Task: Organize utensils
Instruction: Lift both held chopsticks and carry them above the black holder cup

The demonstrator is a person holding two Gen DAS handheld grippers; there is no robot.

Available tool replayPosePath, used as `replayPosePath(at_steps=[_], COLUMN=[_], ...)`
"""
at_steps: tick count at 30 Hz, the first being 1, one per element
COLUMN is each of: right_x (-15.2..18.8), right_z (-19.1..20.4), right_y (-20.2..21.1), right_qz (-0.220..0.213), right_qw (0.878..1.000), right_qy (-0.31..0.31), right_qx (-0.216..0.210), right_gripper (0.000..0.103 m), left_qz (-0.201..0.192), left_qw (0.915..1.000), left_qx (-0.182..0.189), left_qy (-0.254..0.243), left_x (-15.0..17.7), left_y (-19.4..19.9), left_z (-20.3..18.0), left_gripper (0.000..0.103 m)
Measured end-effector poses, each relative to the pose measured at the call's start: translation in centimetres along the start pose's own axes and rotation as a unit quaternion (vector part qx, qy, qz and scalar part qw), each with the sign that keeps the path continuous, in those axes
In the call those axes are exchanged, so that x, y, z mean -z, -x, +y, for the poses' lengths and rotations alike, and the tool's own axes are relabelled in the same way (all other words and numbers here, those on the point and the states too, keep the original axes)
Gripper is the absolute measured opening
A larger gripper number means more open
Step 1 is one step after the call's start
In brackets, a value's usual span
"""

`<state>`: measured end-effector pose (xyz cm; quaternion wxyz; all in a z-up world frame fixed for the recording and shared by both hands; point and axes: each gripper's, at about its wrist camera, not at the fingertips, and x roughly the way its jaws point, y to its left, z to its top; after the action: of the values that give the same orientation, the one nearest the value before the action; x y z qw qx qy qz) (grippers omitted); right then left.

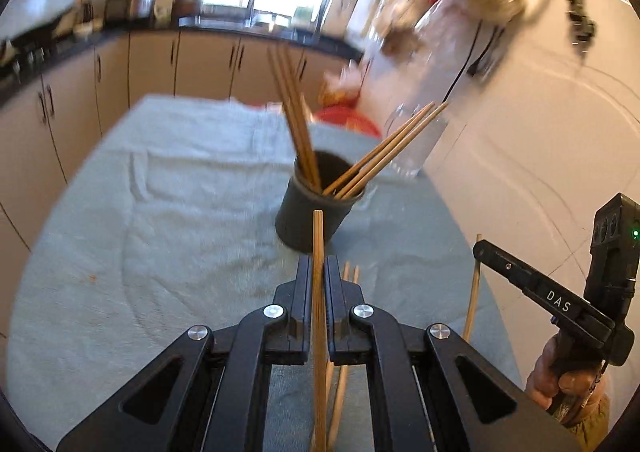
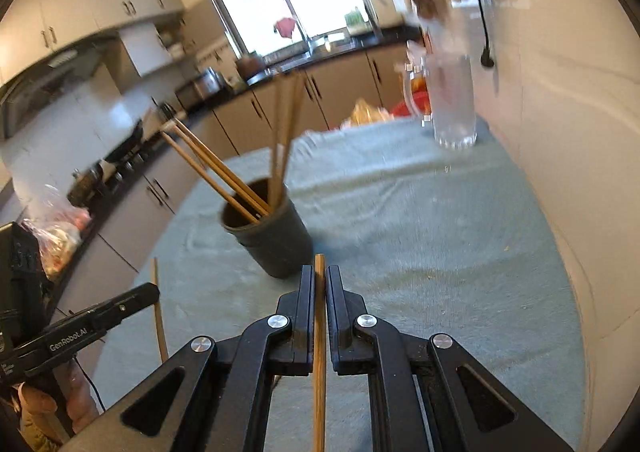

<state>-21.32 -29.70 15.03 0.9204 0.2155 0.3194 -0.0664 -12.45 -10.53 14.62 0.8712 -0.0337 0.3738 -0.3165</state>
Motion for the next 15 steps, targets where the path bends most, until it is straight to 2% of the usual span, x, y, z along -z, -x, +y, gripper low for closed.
replayPosePath(at_steps=[4, 15], right_x=[1.1, 3.2], right_z=[1.2, 3.8], right_y=[2.8, 8.1], right_qz=[-0.033, -0.084], right_qw=[0.999, 0.995], right_qy=[0.013, 0.052], right_qx=[-0.009, -0.017], right_gripper=[0.006, 0.006], left_qz=[-0.026, -0.075], left_qw=[0.9995, 0.9956], left_qx=[0.001, -0.002], left_qy=[-0.018, -0.056], left_x=[0.4, 3.1], left_y=[1.4, 7.2], left_z=[-1.3, -4.3], left_gripper=[0.005, 0.005])
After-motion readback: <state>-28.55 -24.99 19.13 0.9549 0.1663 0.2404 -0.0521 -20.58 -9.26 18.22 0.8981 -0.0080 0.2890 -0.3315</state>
